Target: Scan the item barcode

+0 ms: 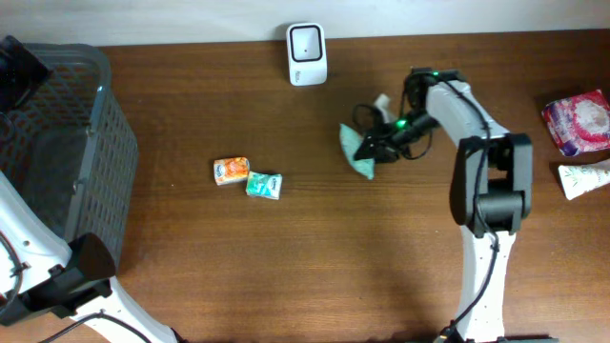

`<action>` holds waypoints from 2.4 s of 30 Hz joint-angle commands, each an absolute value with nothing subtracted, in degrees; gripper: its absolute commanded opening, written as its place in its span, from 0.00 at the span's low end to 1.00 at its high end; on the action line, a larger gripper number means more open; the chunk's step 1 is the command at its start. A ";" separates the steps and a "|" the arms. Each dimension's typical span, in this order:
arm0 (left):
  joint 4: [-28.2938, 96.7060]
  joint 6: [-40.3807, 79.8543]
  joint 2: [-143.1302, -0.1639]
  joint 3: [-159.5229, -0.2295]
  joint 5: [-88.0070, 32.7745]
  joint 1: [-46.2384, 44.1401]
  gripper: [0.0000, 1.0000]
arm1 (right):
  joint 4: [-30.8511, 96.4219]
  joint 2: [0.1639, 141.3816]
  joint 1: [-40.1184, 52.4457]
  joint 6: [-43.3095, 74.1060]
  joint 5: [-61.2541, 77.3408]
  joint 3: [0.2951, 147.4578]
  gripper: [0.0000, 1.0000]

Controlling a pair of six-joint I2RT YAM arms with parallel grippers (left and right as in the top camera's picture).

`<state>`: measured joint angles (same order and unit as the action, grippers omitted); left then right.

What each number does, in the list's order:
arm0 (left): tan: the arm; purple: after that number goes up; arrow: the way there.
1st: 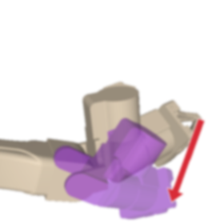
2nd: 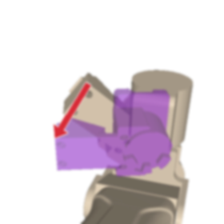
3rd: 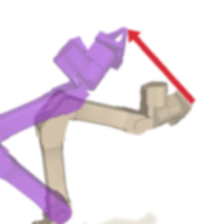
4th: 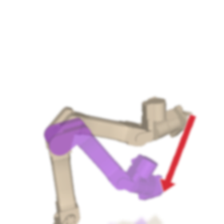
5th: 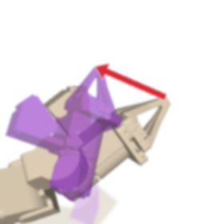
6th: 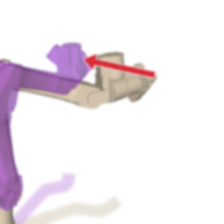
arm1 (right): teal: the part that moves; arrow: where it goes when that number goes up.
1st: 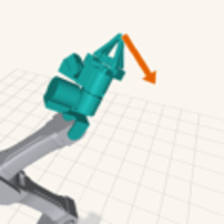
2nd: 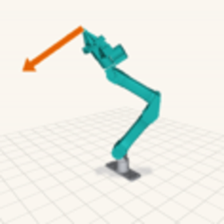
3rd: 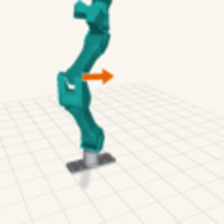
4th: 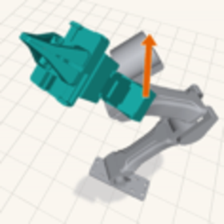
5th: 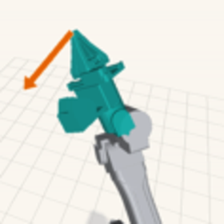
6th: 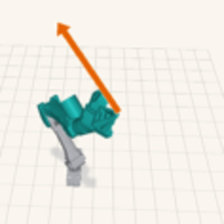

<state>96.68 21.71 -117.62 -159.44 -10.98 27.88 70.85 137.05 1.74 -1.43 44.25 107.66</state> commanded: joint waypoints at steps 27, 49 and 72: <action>96.71 21.80 -116.97 -160.00 -11.16 27.92 0.99 | 64.69 136.46 -4.49 -10.33 42.50 105.82 0.69; 96.71 21.80 -116.97 -160.00 -11.16 27.92 0.99 | 72.66 136.27 25.65 19.57 -32.58 114.17 0.12; 96.71 21.80 -116.97 -160.00 -11.16 27.92 0.99 | 73.89 135.48 38.41 5.15 -22.33 121.49 0.65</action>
<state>96.68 21.71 -117.62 -159.44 -10.98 27.88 75.85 136.66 34.85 5.32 -14.81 125.14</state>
